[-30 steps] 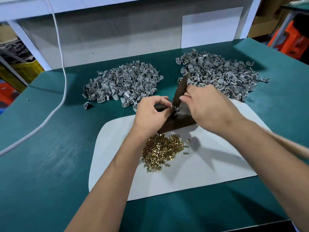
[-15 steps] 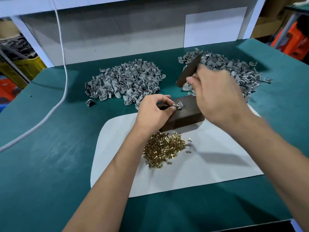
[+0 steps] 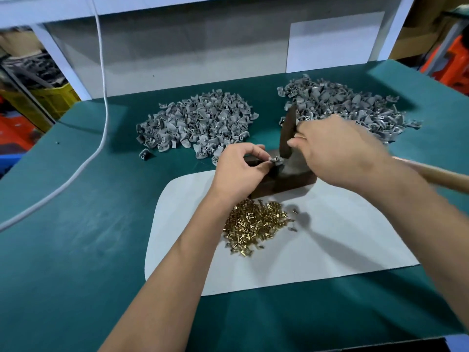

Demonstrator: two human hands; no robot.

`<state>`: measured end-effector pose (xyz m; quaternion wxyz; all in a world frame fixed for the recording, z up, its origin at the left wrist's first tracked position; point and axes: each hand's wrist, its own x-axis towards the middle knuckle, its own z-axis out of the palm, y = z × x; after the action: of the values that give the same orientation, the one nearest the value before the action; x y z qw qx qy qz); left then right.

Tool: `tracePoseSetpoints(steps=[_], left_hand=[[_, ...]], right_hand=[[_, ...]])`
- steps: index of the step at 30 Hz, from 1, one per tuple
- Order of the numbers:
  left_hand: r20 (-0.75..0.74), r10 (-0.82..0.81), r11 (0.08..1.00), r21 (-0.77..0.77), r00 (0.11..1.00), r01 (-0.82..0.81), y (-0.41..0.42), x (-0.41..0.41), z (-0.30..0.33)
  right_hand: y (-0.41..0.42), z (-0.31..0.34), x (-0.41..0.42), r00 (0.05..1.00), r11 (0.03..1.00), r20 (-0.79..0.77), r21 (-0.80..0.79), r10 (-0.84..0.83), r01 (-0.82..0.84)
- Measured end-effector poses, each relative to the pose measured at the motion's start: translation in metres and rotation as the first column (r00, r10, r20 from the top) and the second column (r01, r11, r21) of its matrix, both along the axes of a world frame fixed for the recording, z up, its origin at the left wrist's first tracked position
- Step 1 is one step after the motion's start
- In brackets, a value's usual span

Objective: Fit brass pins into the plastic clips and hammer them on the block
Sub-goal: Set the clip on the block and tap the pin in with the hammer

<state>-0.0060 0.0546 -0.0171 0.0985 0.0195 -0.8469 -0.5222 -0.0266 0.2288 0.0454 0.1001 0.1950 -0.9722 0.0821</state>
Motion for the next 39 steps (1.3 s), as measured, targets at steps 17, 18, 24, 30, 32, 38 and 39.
tracePoseSetpoints(steps=[17, 18, 24, 30, 32, 38, 39], left_hand=[[-0.002, 0.000, 1.000, 0.016, 1.000, 0.000, -0.001, -0.003, -0.003], [-0.001, -0.002, 1.000, 0.014, 1.000, 0.002, -0.001, -0.003, -0.003], [-0.032, -0.007, 1.000, -0.010, 0.999, 0.006, -0.003, -0.002, -0.001], [-0.032, -0.026, 0.998, 0.063, 0.999, 0.028, -0.001, 0.000, 0.000], [-0.023, -0.032, 0.997, 0.076, 0.999, 0.033, 0.000, 0.000, 0.000], [-0.018, -0.061, 0.992, 0.113, 0.998, 0.062, 0.002, 0.001, 0.002], [-0.016, -0.063, 0.990, 0.122, 0.998, 0.064, 0.002, 0.002, 0.002]], right_hand=[[-0.014, -0.011, 0.000, 0.999, 0.996, 0.034, 0.084, 0.020, -0.023], [-0.013, -0.012, -0.001, 0.997, 0.991, 0.073, 0.128, 0.032, -0.042], [0.019, 0.001, -0.006, 0.988, 0.990, 0.124, -0.117, 0.089, -0.074], [0.064, 0.002, -0.013, 0.963, 0.995, 0.260, -0.091, 0.064, -0.042], [0.070, -0.008, -0.013, 0.960, 1.000, 0.277, 0.000, 0.029, -0.030], [0.068, -0.021, -0.010, 0.949, 0.997, 0.312, 0.081, -0.040, 0.015], [0.067, -0.018, -0.011, 0.953, 0.996, 0.303, 0.089, -0.027, 0.000]])
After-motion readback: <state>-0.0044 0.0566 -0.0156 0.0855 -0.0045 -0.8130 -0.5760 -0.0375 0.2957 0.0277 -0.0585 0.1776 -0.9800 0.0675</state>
